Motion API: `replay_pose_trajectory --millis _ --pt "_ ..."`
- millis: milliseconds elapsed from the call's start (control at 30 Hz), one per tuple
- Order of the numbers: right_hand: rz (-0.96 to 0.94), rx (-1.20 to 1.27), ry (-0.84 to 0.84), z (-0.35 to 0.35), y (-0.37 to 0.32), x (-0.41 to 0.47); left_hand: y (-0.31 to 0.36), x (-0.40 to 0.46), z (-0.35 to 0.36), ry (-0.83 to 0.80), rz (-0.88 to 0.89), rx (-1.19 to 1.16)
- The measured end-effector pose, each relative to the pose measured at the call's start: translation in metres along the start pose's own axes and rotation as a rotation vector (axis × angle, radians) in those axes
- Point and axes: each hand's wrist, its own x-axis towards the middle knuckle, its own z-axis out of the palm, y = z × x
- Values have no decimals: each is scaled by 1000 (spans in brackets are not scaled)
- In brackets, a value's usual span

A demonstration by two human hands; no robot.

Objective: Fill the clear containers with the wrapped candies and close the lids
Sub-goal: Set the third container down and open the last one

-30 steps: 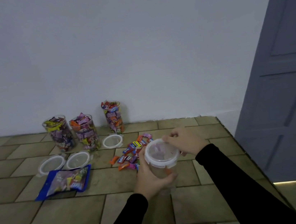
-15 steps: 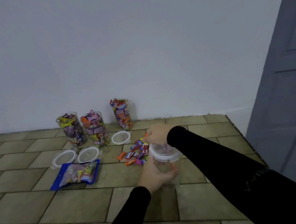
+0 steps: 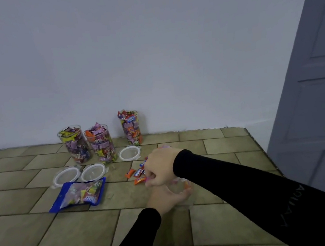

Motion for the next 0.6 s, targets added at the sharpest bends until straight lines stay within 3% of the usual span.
replay_pose_trajectory --millis 100,233,367,467,600 --pt "21 24 -64 -3 -2 -1 -1 1 -1 -19 -12 5" --pt "8 30 -23 -5 -3 -4 2 2 -1 45 13 -7" --pt "-51 0 307 0 0 -14 5 3 4 55 4 -79" --pt "94 55 566 7 -8 -35 4 0 6 90 17 -99" --pt "396 70 346 11 -17 -62 0 1 5 136 52 -128"
